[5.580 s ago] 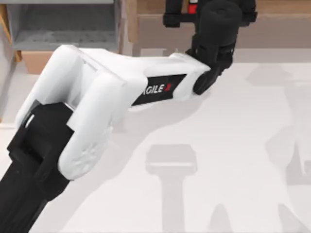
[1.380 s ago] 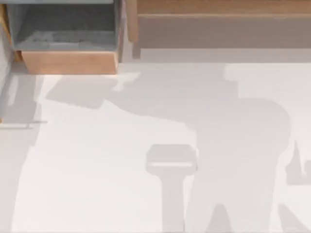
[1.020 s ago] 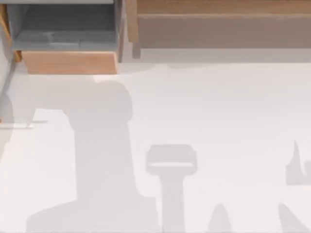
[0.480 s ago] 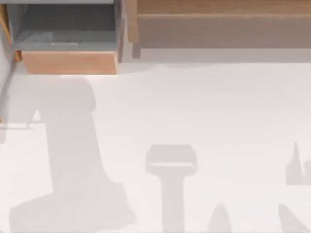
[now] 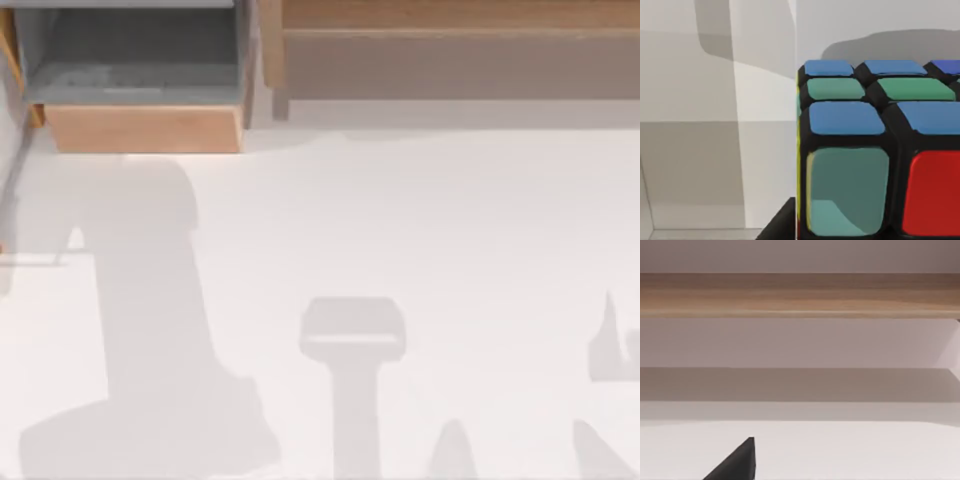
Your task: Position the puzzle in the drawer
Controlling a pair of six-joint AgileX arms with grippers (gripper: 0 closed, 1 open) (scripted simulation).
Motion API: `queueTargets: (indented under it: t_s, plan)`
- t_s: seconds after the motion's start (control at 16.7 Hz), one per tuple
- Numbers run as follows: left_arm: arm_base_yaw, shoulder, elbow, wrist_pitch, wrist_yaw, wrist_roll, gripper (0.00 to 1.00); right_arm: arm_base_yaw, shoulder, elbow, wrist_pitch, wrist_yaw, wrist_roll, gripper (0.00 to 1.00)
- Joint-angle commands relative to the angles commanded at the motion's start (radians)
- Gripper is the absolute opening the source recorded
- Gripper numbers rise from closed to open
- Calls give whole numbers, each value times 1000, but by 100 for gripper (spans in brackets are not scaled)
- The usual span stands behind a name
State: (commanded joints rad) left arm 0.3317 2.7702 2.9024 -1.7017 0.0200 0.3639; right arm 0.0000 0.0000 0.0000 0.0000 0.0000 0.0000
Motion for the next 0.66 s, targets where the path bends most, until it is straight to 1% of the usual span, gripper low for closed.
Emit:
queueTargets:
  t_s: [0.3, 0.36, 0.66]
  plan:
    - [0, 0, 0, 0, 0, 0, 98, 0, 0, 0, 0, 0, 0, 100]
    - [0, 0, 0, 0, 0, 0, 100, 0, 0, 0, 0, 0, 0, 100]
    - [0, 0, 0, 0, 0, 0, 100, 0, 0, 0, 0, 0, 0, 100]
